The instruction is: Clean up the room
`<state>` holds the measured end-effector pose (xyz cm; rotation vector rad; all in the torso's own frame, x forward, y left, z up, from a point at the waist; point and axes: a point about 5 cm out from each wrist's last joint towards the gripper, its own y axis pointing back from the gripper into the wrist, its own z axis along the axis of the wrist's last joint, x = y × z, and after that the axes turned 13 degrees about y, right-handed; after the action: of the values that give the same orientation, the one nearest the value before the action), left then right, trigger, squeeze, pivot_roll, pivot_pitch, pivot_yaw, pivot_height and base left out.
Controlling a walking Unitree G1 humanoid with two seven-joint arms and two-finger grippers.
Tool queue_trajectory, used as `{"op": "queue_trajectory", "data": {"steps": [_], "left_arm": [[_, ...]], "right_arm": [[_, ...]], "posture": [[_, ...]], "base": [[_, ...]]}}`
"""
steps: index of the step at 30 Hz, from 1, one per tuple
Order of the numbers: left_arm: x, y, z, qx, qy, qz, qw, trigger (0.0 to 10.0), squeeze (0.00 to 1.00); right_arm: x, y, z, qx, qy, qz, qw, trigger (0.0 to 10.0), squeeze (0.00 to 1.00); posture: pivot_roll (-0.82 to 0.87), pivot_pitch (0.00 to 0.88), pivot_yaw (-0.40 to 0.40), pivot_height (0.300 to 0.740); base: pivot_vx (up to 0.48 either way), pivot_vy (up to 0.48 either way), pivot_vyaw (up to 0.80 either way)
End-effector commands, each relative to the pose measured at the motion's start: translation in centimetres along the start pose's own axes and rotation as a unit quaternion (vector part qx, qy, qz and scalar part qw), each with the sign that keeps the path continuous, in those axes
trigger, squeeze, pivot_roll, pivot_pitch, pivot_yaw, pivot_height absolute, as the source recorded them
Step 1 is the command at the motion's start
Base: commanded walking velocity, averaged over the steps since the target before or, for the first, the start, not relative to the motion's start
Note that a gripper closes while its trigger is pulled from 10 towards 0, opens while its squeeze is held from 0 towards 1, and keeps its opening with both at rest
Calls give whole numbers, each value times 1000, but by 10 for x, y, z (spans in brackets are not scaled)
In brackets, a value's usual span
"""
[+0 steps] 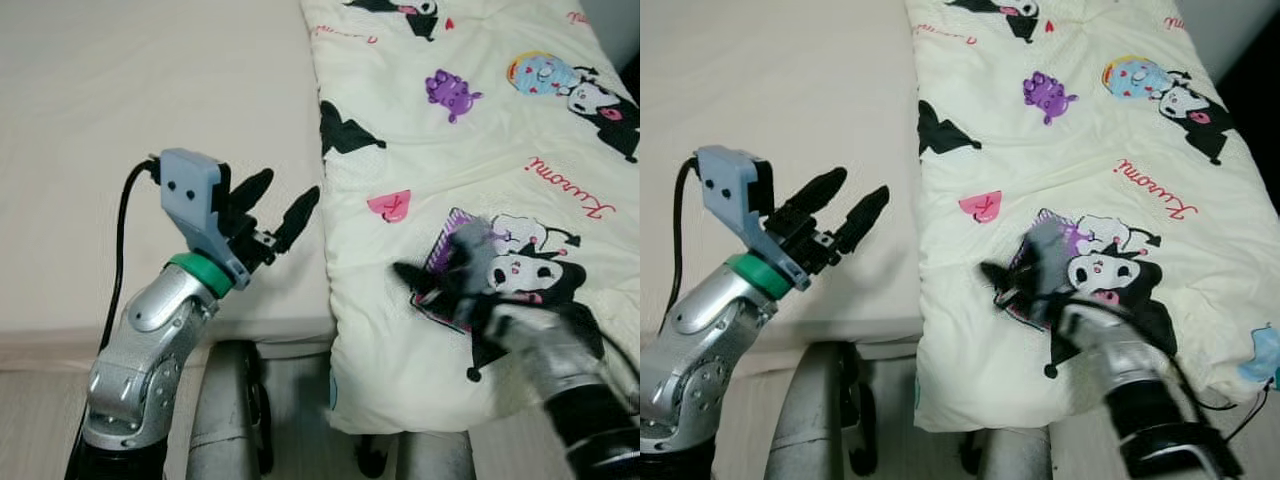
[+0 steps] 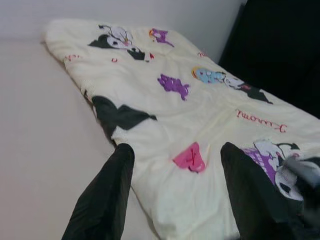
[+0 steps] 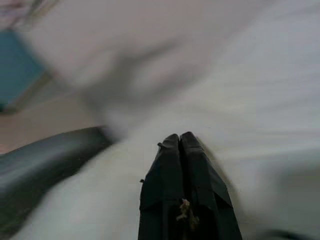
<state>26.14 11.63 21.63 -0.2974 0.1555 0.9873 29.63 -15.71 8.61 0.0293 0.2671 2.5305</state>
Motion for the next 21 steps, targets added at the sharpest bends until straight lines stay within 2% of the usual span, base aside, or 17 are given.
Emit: {"op": "queue_trajectory", "data": {"steps": [1, 3, 4, 5, 6, 8, 10, 11, 12, 15, 18, 19, 21], "left_arm": [[-5, 3, -6, 13, -2, -10, 1000, 10000, 0], [-5, 3, -6, 13, -2, -10, 1000, 10000, 0], [-6, 3, -9, 17, -2, -11, 1000, 10000, 0], [-6, 3, -9, 17, -2, -11, 1000, 10000, 0], [-7, 3, -11, 19, 0, -11, 1000, 10000, 0], [-7, 1, -14, 22, 6, -9, 1000, 10000, 0], [-7, 1, -14, 22, 6, -9, 1000, 10000, 0], [-8, -2, -17, 28, 11, -15, 999, 10000, 0], [-9, -4, -18, 29, 12, -18, 999, 10000, 0], [-9, -5, -18, 30, 12, -22, 999, 10000, 0], [-9, -5, -18, 30, 12, -22, 999, 10000, 0], [-9, -7, -18, 31, 11, -25, 999, 10000, 0], [-9, -11, -17, 29, 7, -29, 999, 10000, 0]], "right_arm": [[30, -2, -26, 37, -28, 67, 997, 10000, 0], [30, -2, -26, 37, -28, 67, 997, 10000, 0], [44, 3, -37, 56, -34, 82, 994, 10000, 0], [44, 3, -37, 56, -34, 82, 994, 10000, 0], [53, 11, -49, 72, -40, 79, 993, 10000, 0], [63, 37, -76, 111, -65, 11, 992, 10000, 0], [63, 37, -76, 111, -65, 11, 992, 10000, 0], [72, 57, -96, 120, -92, -77, 985, 10000, 0], [74, 62, -100, 116, -97, -102, 983, 10000, 0], [74, 63, -97, 95, -105, -126, 982, 10000, 0], [74, 63, -97, 95, -105, -126, 982, 10000, 0], [72, 59, -87, 62, -109, -135, 983, 10000, 0], [80, 47, -48, -28, -123, -73, 989, 10000, 0]], "posture": [[74, 192, 52, 595], [74, 192, 52, 595], [67, 192, 45, 595], [67, 192, 45, 595], [57, 195, 41, 595], [27, 204, 46, 595], [27, 204, 46, 595], [8, 206, 61, 595], [6, 206, 63, 595], [2, 206, 69, 595], [2, 206, 69, 595], [-6, 202, 75, 595], [-12, 195, 75, 595]], "base": [[0, 0, 0], [0, 0, 0], [0, 0, 0], [0, 0, 0], [0, 0, 0], [0, 0, 0], [0, 0, 0], [0, 0, 0], [0, 0, 0], [0, 0, 0], [0, 0, 0], [0, 0, 0], [0, 0, 0]]}}
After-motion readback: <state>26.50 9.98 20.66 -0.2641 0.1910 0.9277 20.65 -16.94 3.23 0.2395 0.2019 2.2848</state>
